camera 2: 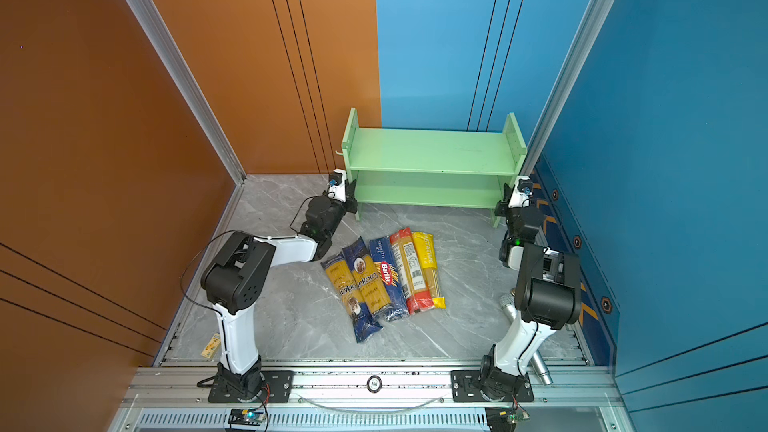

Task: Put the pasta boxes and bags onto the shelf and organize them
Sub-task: 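Pull the green shelf toward the robot with both grippers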

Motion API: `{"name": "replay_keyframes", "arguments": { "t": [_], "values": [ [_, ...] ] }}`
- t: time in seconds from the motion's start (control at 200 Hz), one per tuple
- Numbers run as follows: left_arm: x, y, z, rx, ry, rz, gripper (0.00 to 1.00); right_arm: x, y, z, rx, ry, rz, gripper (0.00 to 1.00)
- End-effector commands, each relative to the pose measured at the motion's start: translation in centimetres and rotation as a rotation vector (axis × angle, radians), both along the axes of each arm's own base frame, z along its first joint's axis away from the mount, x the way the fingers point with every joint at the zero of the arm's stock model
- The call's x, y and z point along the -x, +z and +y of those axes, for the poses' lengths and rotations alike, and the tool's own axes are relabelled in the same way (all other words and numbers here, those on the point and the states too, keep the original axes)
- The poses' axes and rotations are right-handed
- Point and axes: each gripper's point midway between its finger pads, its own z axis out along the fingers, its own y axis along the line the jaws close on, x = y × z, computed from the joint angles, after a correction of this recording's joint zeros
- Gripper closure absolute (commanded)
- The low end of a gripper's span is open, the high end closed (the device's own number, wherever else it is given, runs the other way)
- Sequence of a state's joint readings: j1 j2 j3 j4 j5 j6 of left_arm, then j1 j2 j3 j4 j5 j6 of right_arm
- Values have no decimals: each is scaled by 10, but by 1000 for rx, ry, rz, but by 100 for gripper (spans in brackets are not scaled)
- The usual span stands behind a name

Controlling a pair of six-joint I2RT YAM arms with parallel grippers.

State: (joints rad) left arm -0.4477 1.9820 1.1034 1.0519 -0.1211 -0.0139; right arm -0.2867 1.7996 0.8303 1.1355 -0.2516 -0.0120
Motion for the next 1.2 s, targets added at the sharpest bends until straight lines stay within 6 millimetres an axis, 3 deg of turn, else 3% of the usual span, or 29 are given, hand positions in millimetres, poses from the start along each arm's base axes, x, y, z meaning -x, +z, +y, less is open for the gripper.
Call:
{"name": "replay_keyframes", "arguments": {
  "t": [0.0, 0.526, 0.556, 1.197],
  "values": [
    [21, 40, -19, -37, -100, -110, 100, -4, 28, 41, 69, 123, -47, 100],
    [31, 53, -1, -58, -27, -129, 100, 0, 39, 72, 78, 166, -71, 100],
    [34, 41, 2, -72, -23, -105, 100, 0, 40, 75, 81, 170, -71, 100],
    [58, 38, 46, -86, 46, -80, 100, 12, 40, 130, 90, 242, -67, 100]
  ]
}}
